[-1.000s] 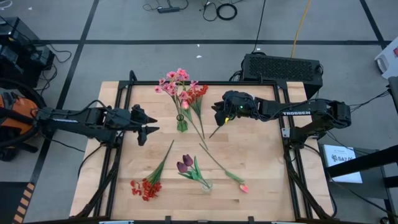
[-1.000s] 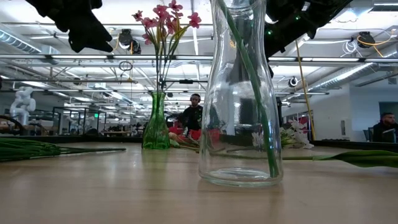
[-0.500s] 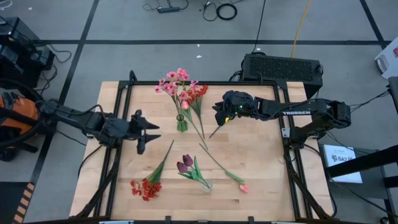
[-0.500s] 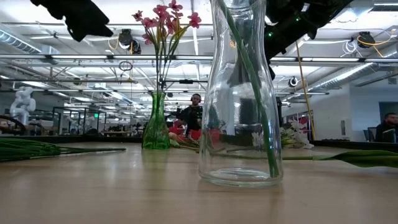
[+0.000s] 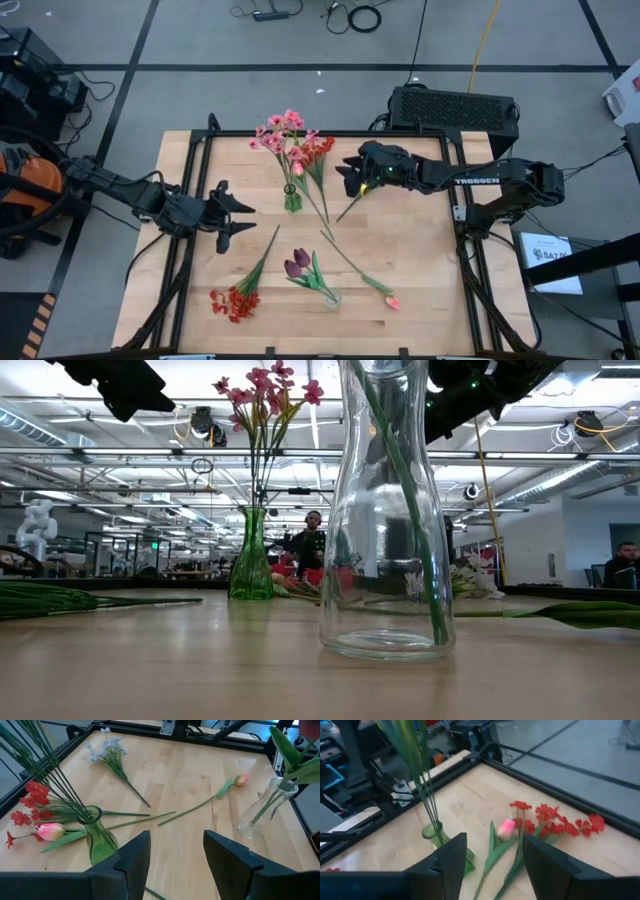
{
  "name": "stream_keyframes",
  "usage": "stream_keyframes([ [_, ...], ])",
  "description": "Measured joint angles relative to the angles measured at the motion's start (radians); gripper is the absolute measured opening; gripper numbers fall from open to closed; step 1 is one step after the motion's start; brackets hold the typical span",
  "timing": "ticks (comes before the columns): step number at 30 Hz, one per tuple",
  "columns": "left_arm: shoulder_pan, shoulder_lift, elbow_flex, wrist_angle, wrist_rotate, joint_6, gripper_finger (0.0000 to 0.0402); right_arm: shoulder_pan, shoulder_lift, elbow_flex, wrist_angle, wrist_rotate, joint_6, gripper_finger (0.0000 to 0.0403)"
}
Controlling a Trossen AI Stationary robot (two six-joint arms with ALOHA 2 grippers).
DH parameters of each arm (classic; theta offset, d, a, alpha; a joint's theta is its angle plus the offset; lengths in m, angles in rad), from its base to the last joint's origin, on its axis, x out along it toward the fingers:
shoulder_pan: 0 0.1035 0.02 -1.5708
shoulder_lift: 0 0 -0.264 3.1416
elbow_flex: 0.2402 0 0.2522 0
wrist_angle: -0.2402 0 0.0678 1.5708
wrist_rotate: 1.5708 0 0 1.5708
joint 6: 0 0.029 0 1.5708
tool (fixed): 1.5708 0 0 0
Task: Sort flowers into vase by color
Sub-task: Put the white flowers into the green vase
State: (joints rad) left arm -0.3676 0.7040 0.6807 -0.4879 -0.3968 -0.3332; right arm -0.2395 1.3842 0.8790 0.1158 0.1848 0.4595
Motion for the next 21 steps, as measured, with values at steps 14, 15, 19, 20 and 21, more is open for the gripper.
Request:
stream_keyframes([
  [14, 0.0, 0.0, 0.0, 0.0, 0.006, -0.001, 0.0189, -0.122, 0.001, 0.067, -0.495, 0.072, 0.518, 0.0153],
  [15, 0.0, 0.0, 0.0, 0.001, 0.006, -0.001, 0.0189, -0.129, 0.001, 0.067, -0.521, 0.068, 0.535, 0.0148],
  [19, 0.0, 0.0, 0.0, 0.001, 0.006, 0.0, 0.0189, -0.14, 0.001, 0.067, -0.522, 0.055, 0.557, 0.0133],
  [20, 0.0, 0.0, 0.0, 0.001, 0.006, -0.001, 0.0189, -0.14, 0.001, 0.067, -0.504, 0.056, 0.554, 0.0131],
  [21, 0.0, 0.0, 0.0, 0.0, 0.006, 0.0, 0.0189, -0.14, 0.001, 0.067, -0.48, 0.055, 0.553, 0.013],
])
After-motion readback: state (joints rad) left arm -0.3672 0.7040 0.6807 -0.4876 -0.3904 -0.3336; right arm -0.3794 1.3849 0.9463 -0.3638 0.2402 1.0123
